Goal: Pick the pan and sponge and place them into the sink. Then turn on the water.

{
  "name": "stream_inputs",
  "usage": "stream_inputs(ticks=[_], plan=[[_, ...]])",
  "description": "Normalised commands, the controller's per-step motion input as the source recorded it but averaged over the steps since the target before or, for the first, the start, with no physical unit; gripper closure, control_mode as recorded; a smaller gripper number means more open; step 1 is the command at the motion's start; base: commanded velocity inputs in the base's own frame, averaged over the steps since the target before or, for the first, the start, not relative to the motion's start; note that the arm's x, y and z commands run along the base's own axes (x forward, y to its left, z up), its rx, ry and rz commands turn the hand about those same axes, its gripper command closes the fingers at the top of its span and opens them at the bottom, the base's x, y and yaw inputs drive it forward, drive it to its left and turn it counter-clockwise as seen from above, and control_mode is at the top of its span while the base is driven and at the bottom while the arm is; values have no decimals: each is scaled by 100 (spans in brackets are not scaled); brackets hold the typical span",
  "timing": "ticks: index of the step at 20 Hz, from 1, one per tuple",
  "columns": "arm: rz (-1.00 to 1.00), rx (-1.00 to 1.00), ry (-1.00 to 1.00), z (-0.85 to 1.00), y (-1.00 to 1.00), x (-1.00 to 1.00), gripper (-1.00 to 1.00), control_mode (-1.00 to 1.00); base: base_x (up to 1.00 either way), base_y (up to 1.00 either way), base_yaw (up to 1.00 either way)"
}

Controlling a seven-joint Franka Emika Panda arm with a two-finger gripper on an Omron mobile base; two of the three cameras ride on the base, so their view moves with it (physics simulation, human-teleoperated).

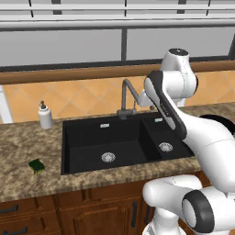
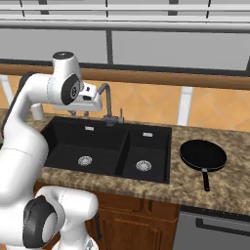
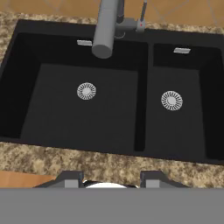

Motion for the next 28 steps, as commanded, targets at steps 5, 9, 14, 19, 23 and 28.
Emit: stream_inputs(ticks=[5, 9, 14, 19, 23, 28], plan=[[0, 0, 0, -6, -37, -4, -100, -100, 0, 0, 0], [0, 0, 0, -13, -96, -17, -100, -100, 0, 0, 0], [0, 0, 0, -25, -100, 0, -100, -100, 0, 0, 0], [0, 0, 0, -30, -100, 0, -100, -100, 0, 0, 0], [0, 0, 0, -34, -100, 0, -100, -100, 0, 0, 0], [0, -1, 0, -38, -98, 0, -100, -100, 0, 0, 0]])
